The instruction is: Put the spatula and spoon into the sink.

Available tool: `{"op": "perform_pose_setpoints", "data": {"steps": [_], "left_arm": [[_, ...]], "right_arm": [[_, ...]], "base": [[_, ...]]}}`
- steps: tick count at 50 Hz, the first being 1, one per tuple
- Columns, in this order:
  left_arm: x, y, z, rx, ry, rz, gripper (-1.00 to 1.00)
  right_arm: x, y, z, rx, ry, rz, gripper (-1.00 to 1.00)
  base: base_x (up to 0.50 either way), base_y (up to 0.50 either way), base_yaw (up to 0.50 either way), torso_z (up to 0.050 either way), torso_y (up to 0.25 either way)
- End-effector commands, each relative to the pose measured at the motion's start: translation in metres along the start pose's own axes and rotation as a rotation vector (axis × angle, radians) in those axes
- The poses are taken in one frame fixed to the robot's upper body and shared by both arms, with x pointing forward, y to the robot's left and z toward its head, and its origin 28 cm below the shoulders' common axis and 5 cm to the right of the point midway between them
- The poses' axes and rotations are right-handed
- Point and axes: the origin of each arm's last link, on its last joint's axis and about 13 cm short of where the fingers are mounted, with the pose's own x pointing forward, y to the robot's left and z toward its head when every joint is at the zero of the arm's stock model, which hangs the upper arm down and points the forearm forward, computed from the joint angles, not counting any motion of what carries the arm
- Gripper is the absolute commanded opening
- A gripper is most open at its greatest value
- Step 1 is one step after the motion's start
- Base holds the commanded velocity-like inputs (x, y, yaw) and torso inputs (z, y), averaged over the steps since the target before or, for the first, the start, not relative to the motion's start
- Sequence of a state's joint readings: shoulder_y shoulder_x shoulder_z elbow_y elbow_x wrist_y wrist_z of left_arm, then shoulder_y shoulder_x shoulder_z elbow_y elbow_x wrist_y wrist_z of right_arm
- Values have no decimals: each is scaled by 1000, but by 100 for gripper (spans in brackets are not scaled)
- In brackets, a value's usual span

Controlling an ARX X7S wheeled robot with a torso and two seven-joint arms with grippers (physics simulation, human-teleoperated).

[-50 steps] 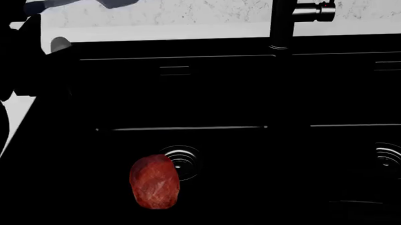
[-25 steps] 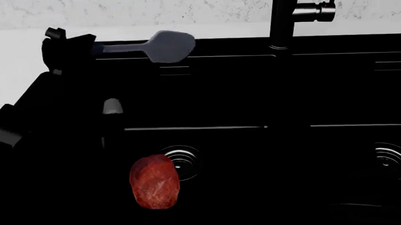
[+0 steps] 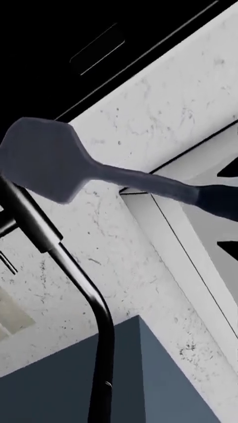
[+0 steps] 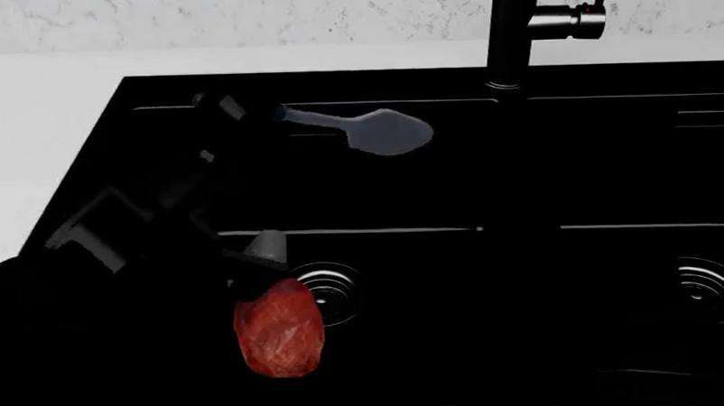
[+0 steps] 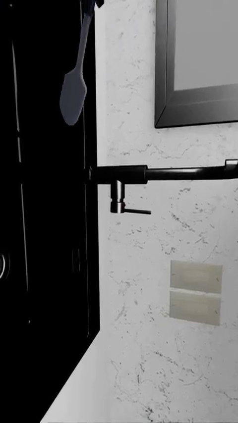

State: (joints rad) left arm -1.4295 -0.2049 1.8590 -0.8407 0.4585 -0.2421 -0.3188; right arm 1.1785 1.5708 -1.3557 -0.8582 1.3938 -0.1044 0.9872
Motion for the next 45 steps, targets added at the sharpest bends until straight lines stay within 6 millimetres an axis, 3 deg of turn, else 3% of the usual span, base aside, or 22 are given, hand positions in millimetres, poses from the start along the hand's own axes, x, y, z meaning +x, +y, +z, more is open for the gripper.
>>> {"op": "perform_pose_setpoints", "data": {"steps": [1, 13, 30, 45], "left_arm": [[16, 8, 4, 271, -111, 38, -100], [16, 7, 7, 363, -165, 58, -100], [11, -12, 20, 400, -314, 34, -100], [5, -22, 28, 331, -337, -43, -100]], "right_arm": [[2, -1, 4, -9, -41, 18, 100], [1, 0, 2, -6, -41, 13, 100], [3, -2, 0, -2, -37, 15, 100], [4, -2, 1, 1, -39, 24, 100]], "base": [[0, 0, 0, 0, 0], [0, 0, 0, 0, 0], [0, 0, 0, 0, 1], [0, 0, 0, 0, 0]]}}
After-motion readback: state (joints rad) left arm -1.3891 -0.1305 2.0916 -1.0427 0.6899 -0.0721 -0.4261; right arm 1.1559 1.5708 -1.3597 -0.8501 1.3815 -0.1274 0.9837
